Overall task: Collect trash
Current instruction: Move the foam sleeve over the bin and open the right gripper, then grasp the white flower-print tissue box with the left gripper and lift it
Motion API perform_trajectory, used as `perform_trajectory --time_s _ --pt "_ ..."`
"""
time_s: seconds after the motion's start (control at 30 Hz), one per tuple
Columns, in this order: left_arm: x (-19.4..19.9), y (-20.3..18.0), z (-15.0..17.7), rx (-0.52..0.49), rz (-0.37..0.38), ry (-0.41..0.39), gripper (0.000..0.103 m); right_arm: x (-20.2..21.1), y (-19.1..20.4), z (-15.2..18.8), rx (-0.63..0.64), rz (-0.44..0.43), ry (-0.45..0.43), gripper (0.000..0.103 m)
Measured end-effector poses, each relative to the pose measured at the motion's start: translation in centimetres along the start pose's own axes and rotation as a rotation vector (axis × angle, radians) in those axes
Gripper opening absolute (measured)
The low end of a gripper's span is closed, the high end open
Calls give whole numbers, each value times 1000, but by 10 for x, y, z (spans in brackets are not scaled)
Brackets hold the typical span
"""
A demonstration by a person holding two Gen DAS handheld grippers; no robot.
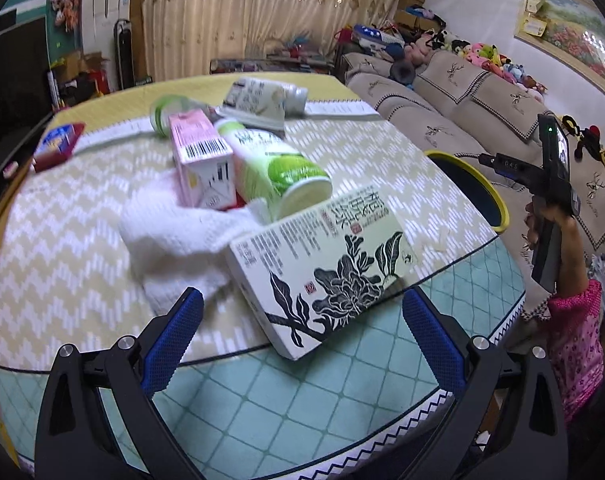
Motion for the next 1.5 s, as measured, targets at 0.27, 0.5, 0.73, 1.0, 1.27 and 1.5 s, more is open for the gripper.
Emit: perform_trajectory --time_s 0.27,0.5,0.73,1.0,1.27,1.5 --pt "-23 13 0 94 72 52 98 1 4 5 2 -19 10 48" --pt "-47 6 -2 142 146 106 98 -6 7 11 1 -31 27 50" --pt "-62 5 -14 142 134 98 98 -12 5 15 -8 -39 43 52" --pt "-64 0 -18 117 97 58 90 -11 0 17 -14 -40 41 52" --pt "-44 -12 -26 23 44 -45 72 -10 -1 16 -21 -48 38 52" --pt "-24 -35 -25 -161 25 -88 60 -5 -3 15 -25 -55 30 52"
Point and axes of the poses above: each gripper's, at about its wrist camera, not at the fingertips, and x roughly against the way its jaws point, y to its left, z to its underside, the point moved 7 cm from there along -x, roughly the way its jaws point, and after that the axes turned 8 degrees about z, right-handed, at the moved point
